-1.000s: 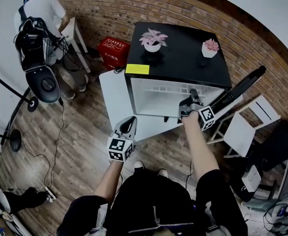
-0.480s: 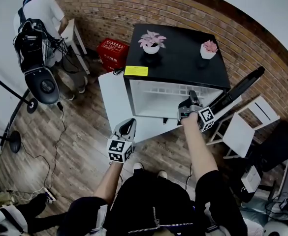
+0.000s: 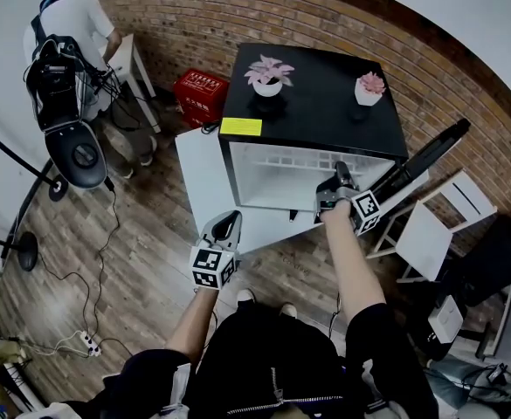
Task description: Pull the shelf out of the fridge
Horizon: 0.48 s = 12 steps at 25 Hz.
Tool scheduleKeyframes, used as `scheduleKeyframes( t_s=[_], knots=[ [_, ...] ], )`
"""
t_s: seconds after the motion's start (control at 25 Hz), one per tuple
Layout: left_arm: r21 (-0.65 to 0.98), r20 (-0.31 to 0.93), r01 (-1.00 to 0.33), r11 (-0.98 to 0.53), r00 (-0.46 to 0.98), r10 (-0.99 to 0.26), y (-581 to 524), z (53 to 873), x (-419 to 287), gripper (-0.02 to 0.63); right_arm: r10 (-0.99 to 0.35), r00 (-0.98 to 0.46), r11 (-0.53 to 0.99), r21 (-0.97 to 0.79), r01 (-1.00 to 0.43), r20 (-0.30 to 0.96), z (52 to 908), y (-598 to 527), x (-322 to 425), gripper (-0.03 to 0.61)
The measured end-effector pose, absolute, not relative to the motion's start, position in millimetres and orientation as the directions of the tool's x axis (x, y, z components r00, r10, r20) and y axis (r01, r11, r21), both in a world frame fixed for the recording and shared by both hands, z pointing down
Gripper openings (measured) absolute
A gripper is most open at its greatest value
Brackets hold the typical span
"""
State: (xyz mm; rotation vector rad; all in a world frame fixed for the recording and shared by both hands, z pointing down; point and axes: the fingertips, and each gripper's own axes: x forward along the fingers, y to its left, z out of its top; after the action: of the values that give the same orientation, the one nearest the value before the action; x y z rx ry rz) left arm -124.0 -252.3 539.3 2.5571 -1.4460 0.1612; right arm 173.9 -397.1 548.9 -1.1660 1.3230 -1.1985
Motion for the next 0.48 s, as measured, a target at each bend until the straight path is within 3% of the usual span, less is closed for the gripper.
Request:
scheduleKeyframes(
  t_s=[0.48],
  knots=[
    [0.125,0.19,-0.852,-0.508,0.523,-0.831,-250,538,-116,0.023,-0.995,-0.082,0.052,-0.999,-0.016,-0.05,552,-387,172,0.026]
  ],
)
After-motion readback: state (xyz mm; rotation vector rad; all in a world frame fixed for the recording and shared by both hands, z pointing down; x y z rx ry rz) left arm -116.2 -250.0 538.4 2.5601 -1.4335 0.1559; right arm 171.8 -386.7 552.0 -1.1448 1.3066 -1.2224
